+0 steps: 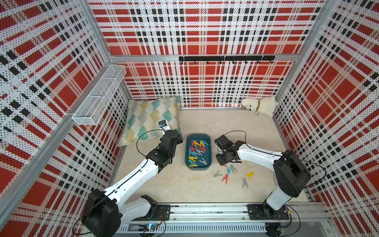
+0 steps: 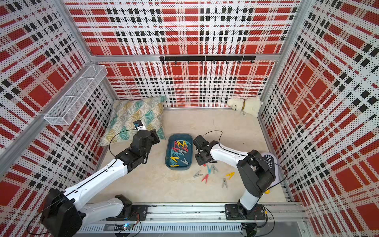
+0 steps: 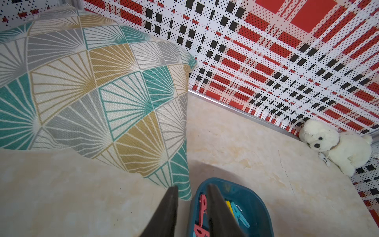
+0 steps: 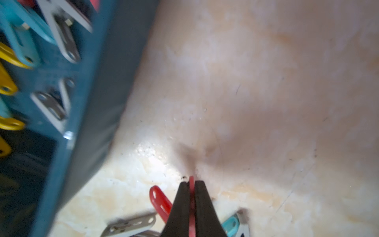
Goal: Put the clothespins into the storage box
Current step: Pick up the clothespin from the center of the board, then place the clothespin in the storage box.
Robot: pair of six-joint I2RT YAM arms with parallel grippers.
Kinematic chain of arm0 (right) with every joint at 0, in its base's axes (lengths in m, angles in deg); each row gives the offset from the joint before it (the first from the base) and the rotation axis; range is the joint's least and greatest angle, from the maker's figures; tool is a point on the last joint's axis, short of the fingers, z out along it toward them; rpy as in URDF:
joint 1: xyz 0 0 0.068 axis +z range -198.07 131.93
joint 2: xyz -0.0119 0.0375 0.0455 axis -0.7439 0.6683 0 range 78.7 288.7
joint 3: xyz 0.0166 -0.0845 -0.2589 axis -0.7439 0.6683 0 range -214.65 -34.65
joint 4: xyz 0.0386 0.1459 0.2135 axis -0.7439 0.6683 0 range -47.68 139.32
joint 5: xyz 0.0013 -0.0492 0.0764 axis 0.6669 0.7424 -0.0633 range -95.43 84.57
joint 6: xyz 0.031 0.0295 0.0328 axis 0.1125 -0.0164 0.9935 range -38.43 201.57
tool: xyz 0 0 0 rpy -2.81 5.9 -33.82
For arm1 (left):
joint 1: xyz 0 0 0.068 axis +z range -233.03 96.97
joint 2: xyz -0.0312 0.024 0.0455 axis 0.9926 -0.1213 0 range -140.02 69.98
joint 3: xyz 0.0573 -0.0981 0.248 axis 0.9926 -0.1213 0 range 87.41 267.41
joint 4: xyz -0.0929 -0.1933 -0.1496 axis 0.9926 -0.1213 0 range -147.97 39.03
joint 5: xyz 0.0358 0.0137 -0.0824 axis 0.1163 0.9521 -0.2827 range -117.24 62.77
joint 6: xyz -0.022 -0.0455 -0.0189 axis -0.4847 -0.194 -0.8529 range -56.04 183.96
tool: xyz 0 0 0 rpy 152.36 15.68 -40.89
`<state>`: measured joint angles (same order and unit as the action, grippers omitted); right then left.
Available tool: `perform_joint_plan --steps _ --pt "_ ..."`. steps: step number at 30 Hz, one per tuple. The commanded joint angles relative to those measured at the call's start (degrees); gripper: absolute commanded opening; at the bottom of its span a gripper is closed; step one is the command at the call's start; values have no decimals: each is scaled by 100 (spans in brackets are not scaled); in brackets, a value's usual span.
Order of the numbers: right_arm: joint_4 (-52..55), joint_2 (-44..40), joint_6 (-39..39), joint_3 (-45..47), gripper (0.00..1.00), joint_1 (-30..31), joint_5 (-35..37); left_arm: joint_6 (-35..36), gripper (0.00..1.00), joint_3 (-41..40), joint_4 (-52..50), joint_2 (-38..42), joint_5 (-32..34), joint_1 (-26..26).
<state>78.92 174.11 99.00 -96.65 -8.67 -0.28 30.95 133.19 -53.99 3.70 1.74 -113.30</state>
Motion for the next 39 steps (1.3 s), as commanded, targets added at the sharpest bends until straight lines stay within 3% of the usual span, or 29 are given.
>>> perform_joint_plan --steps 1,9,16,24,39 --pt "467 -196 -217 -602 10 -80 411 22 30 177 -31 72 65 47" --pt "763 470 -147 -2211 10 -37 465 23 30 169 -31 28 38 55" --pt "542 1261 -399 -2809 10 642 57 23 30 126 -48 24 30 78" --pt "524 1805 -653 -2692 10 882 -267 -3 30 -7 -75 288 21 207" --pt "391 2381 -425 -2563 13 1212 -271 -19 30 -78 -58 304 -6 305"
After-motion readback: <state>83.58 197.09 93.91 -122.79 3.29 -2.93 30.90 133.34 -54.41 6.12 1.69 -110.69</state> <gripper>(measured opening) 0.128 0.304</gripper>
